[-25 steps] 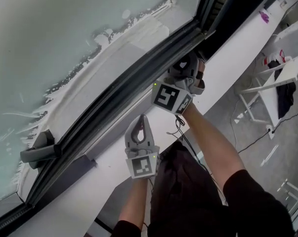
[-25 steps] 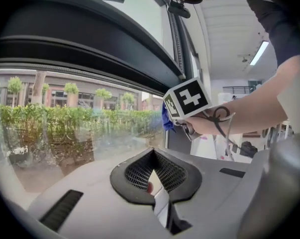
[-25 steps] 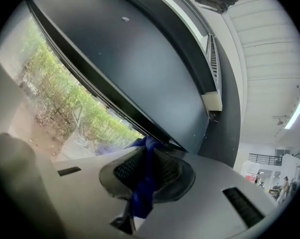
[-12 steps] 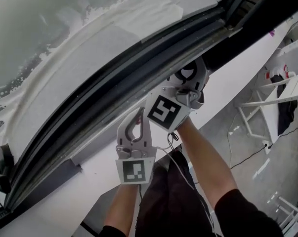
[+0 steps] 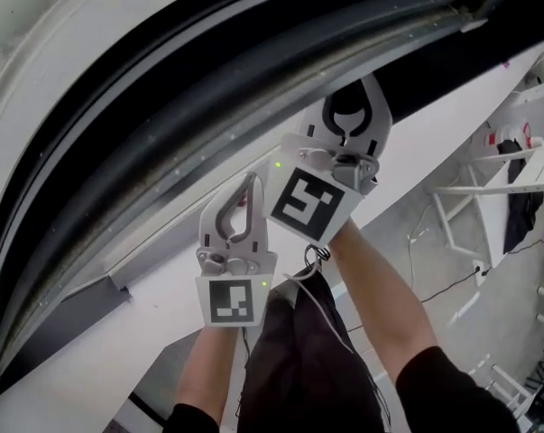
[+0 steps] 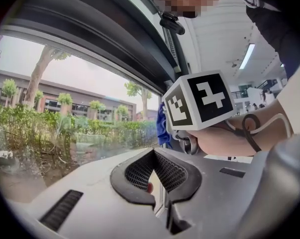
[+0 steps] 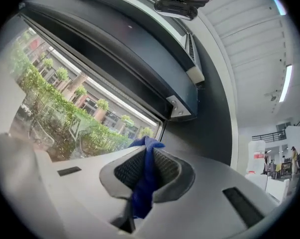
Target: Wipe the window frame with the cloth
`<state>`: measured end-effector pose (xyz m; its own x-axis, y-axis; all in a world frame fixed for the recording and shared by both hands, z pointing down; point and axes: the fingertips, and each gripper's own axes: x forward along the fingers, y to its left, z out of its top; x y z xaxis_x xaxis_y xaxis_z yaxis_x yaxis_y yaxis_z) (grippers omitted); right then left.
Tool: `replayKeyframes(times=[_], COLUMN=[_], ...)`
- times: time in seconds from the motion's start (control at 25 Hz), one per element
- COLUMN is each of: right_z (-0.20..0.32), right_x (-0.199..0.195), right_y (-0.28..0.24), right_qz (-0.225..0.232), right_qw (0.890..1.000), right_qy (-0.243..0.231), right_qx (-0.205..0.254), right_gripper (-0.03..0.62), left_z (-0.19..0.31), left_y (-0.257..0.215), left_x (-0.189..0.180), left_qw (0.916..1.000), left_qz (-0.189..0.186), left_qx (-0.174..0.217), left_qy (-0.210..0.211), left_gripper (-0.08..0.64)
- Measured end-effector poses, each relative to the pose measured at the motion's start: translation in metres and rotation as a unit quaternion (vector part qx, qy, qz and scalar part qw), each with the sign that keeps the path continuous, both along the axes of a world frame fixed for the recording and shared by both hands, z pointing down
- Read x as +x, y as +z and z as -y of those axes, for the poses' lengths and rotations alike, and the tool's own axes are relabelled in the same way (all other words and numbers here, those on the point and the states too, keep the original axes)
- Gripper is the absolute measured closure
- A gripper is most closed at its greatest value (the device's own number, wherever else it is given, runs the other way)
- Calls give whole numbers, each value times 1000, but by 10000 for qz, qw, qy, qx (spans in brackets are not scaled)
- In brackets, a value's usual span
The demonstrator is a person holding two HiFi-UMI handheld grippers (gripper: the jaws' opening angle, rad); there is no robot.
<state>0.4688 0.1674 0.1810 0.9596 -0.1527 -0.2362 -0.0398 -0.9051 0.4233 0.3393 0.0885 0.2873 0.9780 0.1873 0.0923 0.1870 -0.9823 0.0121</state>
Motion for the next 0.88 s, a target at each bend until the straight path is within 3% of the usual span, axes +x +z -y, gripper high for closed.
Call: replayKeyframes(times=[0.36, 0.56, 0.88], right_z=[1, 2, -1], right_x=[2, 3, 3], right_y=[25, 37, 41], right_qz=[32, 151, -21], right_qw=[9998, 9983, 9966], right_qy=[-54, -187, -331], right_qx=[166, 536, 750], right_gripper=[569, 569, 569], left_z=[-2, 3, -2], left_y=[18, 31, 31], left_x=[2, 1, -1], left_qw=[9999, 9997, 9978], left_qz=[-1, 75, -225], left_qx=[113, 134, 287], left_qy=[-33, -174, -549], left_gripper=[555, 555, 555])
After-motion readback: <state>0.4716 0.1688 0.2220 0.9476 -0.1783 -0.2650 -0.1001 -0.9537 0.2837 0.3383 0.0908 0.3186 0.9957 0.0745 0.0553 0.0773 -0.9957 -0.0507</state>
